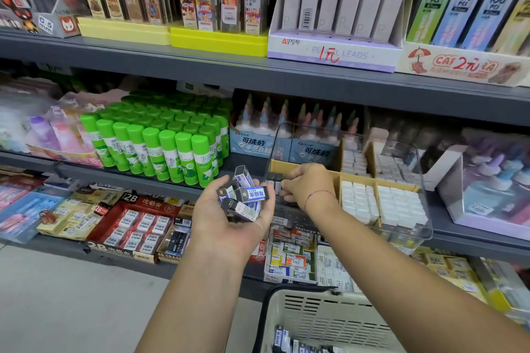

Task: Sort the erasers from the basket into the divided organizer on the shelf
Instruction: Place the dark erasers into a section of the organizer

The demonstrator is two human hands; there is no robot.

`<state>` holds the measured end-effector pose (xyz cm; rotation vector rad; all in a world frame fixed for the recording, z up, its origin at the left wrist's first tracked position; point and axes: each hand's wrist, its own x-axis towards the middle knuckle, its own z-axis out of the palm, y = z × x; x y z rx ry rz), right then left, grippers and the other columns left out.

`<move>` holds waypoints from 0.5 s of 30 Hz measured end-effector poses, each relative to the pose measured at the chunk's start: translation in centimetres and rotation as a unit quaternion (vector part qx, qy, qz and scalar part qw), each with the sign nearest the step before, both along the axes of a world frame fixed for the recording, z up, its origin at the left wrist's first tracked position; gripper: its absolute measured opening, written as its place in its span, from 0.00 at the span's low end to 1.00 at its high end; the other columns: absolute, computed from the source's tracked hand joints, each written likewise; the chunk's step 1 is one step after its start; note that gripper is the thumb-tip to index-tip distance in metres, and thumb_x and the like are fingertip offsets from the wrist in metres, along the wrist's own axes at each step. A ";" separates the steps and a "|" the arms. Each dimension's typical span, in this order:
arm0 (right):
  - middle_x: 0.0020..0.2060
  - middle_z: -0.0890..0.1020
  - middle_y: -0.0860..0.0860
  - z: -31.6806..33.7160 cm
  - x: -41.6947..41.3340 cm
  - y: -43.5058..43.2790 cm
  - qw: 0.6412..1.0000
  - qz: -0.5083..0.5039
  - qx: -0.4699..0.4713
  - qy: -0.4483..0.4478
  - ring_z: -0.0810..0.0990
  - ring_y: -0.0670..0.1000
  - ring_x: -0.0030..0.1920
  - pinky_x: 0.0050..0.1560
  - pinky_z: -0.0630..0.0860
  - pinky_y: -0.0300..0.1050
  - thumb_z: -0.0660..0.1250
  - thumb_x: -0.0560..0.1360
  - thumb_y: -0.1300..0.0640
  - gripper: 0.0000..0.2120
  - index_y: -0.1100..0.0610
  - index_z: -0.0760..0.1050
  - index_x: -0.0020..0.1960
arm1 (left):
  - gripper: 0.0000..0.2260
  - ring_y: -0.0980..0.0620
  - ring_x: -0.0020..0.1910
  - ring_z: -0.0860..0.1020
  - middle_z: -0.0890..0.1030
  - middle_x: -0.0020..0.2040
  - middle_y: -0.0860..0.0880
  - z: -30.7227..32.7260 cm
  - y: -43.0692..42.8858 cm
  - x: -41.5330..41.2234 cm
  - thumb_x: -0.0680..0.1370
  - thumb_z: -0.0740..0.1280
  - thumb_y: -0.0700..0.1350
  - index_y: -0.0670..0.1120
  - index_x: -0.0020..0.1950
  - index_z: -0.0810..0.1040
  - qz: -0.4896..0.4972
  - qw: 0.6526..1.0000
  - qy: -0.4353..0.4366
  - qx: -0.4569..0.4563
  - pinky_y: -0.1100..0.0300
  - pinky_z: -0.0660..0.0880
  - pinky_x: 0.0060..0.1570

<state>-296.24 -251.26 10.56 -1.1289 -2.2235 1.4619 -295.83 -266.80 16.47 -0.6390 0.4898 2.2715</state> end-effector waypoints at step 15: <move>0.41 0.83 0.49 6.1 4.2 -0.8 0.965 0.210 0.069 0.144 0.77 0.41 0.38 0.41 0.74 0.34 0.70 0.74 0.58 0.04 0.51 0.80 0.48 | 0.08 0.44 0.44 0.80 0.82 0.36 0.40 -0.3 1.1 1.1 0.76 0.67 0.43 0.38 0.44 0.79 -0.048 0.999 0.000 -0.018 0.48 0.78 0.48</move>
